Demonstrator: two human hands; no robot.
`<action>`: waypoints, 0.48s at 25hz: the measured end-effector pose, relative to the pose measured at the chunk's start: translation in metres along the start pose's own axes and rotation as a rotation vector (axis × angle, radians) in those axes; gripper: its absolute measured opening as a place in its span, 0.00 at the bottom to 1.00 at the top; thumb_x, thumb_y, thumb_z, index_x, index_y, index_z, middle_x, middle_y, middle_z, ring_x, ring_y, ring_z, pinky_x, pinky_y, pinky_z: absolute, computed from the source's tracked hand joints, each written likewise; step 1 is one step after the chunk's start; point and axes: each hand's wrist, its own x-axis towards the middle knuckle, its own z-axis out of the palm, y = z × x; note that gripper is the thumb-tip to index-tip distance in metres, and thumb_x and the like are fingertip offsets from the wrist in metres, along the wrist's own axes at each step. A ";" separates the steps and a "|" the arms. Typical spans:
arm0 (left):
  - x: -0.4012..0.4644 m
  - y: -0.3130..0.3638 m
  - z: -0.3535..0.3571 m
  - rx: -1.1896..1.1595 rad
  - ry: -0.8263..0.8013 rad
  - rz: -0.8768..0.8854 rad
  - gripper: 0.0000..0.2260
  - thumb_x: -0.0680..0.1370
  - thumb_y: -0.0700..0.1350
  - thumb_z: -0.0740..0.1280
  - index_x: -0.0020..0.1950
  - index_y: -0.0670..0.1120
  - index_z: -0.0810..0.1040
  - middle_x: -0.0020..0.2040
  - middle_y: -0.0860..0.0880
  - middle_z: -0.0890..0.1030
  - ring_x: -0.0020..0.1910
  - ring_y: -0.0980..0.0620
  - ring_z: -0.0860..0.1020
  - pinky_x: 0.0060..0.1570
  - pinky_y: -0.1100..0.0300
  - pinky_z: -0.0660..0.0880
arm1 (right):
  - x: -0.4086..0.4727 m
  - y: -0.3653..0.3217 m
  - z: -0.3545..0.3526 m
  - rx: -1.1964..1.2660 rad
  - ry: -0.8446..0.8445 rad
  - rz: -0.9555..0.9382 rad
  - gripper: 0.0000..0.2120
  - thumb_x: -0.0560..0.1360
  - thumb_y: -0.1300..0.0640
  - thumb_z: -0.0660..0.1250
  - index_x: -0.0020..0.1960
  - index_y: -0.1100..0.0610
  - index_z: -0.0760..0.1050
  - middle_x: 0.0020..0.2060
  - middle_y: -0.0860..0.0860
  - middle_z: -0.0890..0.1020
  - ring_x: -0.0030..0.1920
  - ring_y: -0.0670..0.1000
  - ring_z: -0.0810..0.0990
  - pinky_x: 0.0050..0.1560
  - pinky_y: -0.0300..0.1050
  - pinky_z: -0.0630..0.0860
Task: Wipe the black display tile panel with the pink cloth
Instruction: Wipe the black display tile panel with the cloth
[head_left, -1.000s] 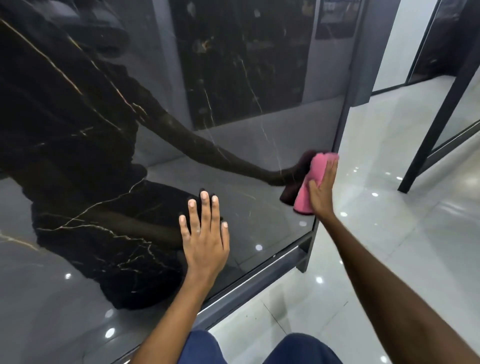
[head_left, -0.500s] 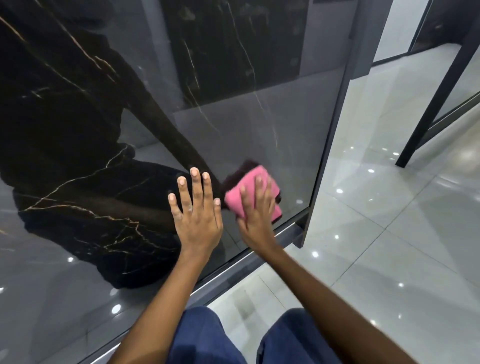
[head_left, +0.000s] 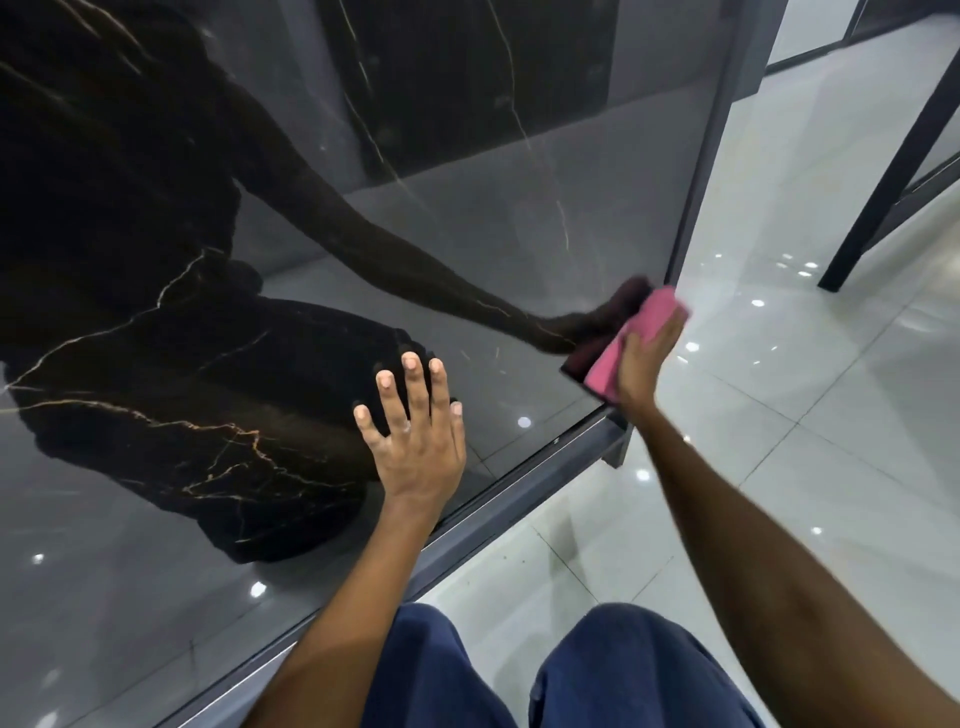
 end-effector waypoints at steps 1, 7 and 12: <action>-0.001 0.000 0.000 0.006 0.009 0.006 0.29 0.82 0.53 0.48 0.78 0.41 0.41 0.77 0.39 0.37 0.76 0.38 0.37 0.72 0.39 0.38 | -0.028 0.022 0.009 0.013 -0.039 0.141 0.34 0.80 0.64 0.57 0.77 0.58 0.39 0.77 0.54 0.43 0.76 0.52 0.49 0.75 0.45 0.48; 0.000 -0.001 0.003 0.043 0.041 0.019 0.31 0.81 0.53 0.51 0.78 0.41 0.41 0.77 0.39 0.39 0.76 0.38 0.38 0.72 0.39 0.38 | -0.040 -0.027 0.004 -0.107 -0.062 -0.094 0.32 0.79 0.66 0.57 0.77 0.61 0.43 0.77 0.59 0.44 0.76 0.55 0.47 0.69 0.26 0.39; -0.001 -0.002 0.003 0.032 0.036 0.012 0.31 0.81 0.53 0.51 0.78 0.41 0.42 0.78 0.40 0.39 0.76 0.39 0.38 0.72 0.39 0.38 | -0.067 -0.043 0.023 -0.248 -0.129 -0.728 0.38 0.70 0.64 0.56 0.77 0.52 0.45 0.76 0.51 0.37 0.77 0.60 0.43 0.70 0.65 0.60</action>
